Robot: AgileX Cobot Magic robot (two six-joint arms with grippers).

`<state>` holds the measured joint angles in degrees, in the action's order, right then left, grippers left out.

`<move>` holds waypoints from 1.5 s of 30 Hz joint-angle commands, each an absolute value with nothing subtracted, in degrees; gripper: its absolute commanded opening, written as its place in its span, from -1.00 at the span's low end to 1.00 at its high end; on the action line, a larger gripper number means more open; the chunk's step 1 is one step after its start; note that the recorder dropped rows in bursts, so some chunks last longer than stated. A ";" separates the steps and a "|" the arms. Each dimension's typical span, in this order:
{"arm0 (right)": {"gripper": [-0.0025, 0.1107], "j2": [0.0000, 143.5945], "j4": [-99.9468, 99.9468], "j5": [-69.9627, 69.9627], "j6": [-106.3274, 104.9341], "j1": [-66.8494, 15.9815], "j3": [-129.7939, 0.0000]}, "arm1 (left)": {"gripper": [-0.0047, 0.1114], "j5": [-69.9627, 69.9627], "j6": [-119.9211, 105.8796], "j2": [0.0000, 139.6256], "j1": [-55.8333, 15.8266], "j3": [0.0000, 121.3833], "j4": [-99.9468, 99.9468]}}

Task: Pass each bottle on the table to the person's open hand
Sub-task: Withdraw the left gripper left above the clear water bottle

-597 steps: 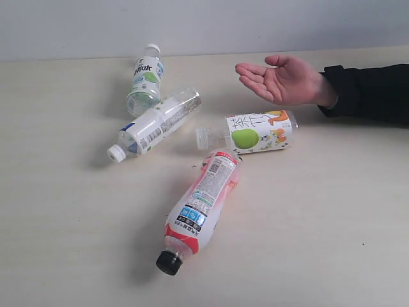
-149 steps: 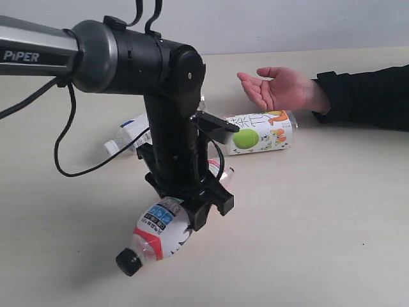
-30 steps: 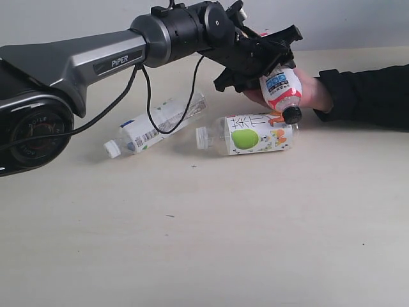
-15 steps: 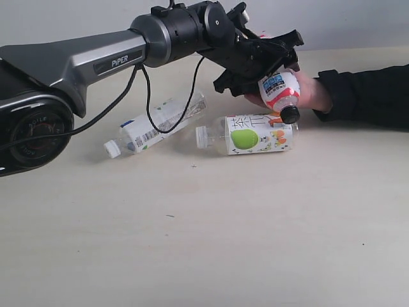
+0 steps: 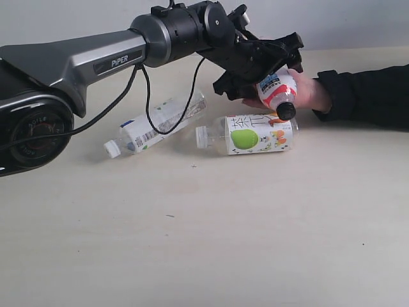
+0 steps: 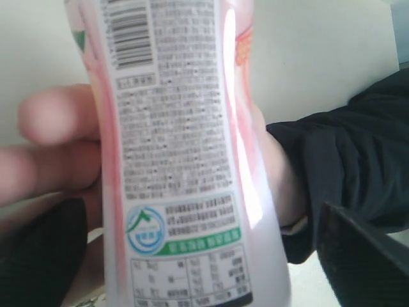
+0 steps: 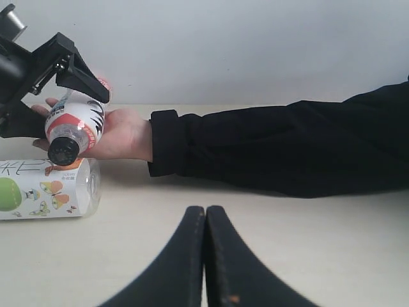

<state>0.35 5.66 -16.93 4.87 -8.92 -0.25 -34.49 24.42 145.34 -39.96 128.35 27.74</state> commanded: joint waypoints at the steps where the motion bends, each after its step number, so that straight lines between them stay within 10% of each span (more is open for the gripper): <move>1: -0.96 0.00 5.92 -16.32 4.59 -8.66 0.00 | 0.67 -35.98 23.98 144.58 -39.97 128.62 27.50; 20: -0.96 0.00 5.92 -16.32 4.59 -8.66 0.00 | 0.63 -49.58 19.10 136.06 -39.97 128.62 16.40; 24: -0.96 0.00 5.92 -16.32 4.59 -8.66 0.00 | 0.30 -54.71 12.76 134.52 -39.97 128.62 16.66; 31: -0.96 0.00 5.92 -16.32 4.59 -8.66 0.00 | -0.87 -63.88 8.42 131.59 -39.97 128.62 16.78; 45: -0.96 0.00 5.92 -16.20 4.59 -8.66 0.00 | -0.92 -69.96 -8.58 122.52 -39.97 124.24 14.48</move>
